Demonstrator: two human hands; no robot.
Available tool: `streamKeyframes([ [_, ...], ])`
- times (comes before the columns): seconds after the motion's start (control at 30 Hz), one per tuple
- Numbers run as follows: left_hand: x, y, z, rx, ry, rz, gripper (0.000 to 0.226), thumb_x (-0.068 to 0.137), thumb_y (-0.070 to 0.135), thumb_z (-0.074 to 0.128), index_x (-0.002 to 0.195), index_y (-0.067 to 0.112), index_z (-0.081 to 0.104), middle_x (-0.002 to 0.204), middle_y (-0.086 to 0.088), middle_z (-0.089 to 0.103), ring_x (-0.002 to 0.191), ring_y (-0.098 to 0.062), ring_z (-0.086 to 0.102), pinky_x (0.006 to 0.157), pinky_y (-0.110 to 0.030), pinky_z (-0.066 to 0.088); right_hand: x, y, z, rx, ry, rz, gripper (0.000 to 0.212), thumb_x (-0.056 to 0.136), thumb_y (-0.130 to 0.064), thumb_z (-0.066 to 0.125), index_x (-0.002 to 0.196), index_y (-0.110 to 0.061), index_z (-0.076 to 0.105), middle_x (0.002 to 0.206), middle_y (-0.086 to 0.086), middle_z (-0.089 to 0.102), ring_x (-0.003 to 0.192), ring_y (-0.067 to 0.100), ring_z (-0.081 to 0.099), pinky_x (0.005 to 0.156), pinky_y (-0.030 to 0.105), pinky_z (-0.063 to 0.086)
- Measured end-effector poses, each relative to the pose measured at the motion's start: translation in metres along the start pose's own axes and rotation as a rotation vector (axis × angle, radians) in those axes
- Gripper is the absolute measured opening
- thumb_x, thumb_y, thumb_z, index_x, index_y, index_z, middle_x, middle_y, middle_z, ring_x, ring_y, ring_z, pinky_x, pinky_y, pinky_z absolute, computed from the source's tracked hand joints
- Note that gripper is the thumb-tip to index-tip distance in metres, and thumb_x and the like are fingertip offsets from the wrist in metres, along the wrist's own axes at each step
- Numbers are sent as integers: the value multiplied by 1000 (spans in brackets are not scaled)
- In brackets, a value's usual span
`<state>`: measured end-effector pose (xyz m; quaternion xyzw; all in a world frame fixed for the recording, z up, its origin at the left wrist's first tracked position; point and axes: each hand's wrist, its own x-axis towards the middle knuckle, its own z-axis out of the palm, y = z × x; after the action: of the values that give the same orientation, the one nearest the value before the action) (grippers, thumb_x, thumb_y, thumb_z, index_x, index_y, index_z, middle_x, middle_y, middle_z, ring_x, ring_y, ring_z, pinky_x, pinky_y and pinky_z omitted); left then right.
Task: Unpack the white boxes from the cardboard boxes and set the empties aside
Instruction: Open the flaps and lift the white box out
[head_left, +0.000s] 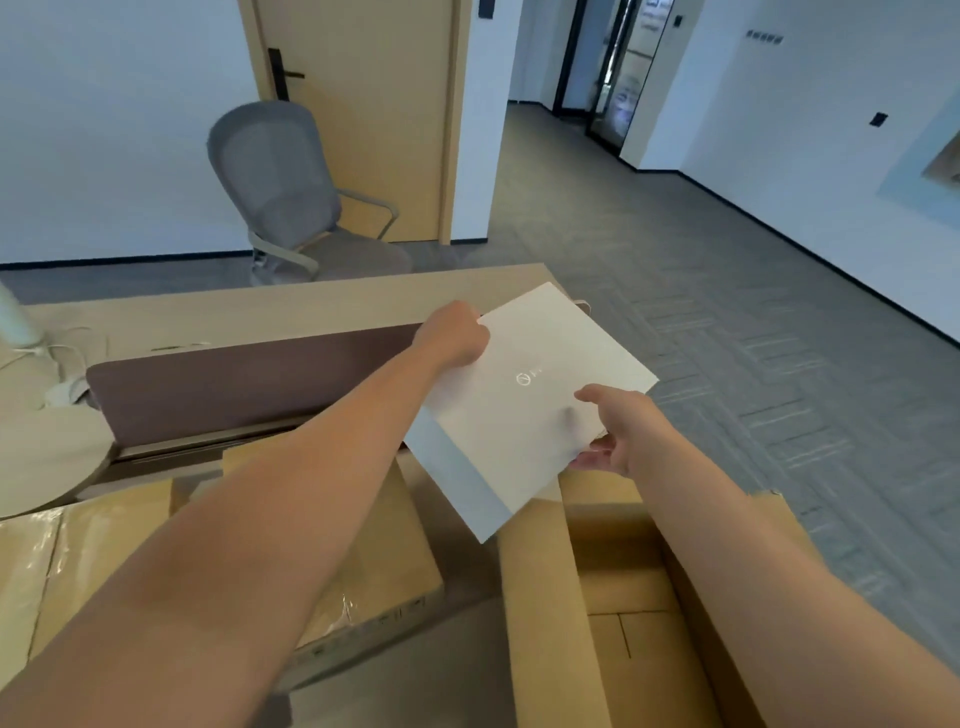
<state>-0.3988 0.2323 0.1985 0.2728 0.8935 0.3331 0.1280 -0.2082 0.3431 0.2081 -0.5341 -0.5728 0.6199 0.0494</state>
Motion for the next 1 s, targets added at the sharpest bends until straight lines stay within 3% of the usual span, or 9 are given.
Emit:
streamKeyframes([
  [0.17,33,-10,20,84,-82,55,19,82,7,42,64,13,42,95,-17,60,99,-42,60,71,-41,44,16,4,11,42,55,59,32,94,-21,64,118,-18,43,128,10,40,126,41,46,86,61,55],
  [0.27,46,-19,36,128,-122,44,11,82,10,41,76,14,50,103,-20,64,100,-40,59,87,-46,47,28,7,12,79,73,91,31,96,-22,62,117,-18,39,121,10,37,125,42,46,89,62,54],
  [0.37,58,-22,53,183,-143,35,15,84,14,42,93,17,54,109,-10,65,103,-34,58,92,-44,45,43,14,14,104,93,115,27,97,-23,60,114,-19,39,118,9,37,119,40,48,90,61,54],
  [0.5,74,-28,72,226,-174,41,32,88,16,42,117,18,53,118,-4,61,112,-31,54,100,-44,42,65,25,17,100,102,136,26,98,-30,56,115,-19,40,117,9,44,86,28,49,87,55,57],
  [0.6,87,-38,82,199,-184,52,34,89,15,42,119,20,55,119,-2,62,110,-29,56,98,-44,45,79,26,16,86,108,145,28,98,-33,57,116,-18,41,119,10,46,96,32,53,83,52,59],
  [0.7,99,-42,86,176,-200,64,28,88,10,42,108,19,60,102,1,60,97,-25,56,88,-38,47,92,24,16,96,108,158,28,97,-33,58,115,-18,42,119,7,44,102,37,55,80,51,60],
  [0.83,111,-47,95,101,-198,74,14,69,9,35,66,14,48,76,-7,47,65,-23,43,61,-36,34,109,25,23,122,111,198,26,98,-33,56,114,-19,43,119,8,44,101,37,52,81,51,59],
  [0.93,112,-45,100,117,-213,92,7,68,6,33,64,6,39,71,-9,38,63,-23,32,58,-39,29,118,34,29,165,108,222,25,97,-31,55,115,-19,44,117,8,46,106,38,54,85,52,58],
  [1.0,109,-40,103,163,-235,123,20,74,-3,35,60,10,29,69,-21,30,68,-38,22,57,-49,27,123,39,32,184,119,231,25,96,-30,54,116,-18,44,115,8,49,107,37,55,85,52,58],
])
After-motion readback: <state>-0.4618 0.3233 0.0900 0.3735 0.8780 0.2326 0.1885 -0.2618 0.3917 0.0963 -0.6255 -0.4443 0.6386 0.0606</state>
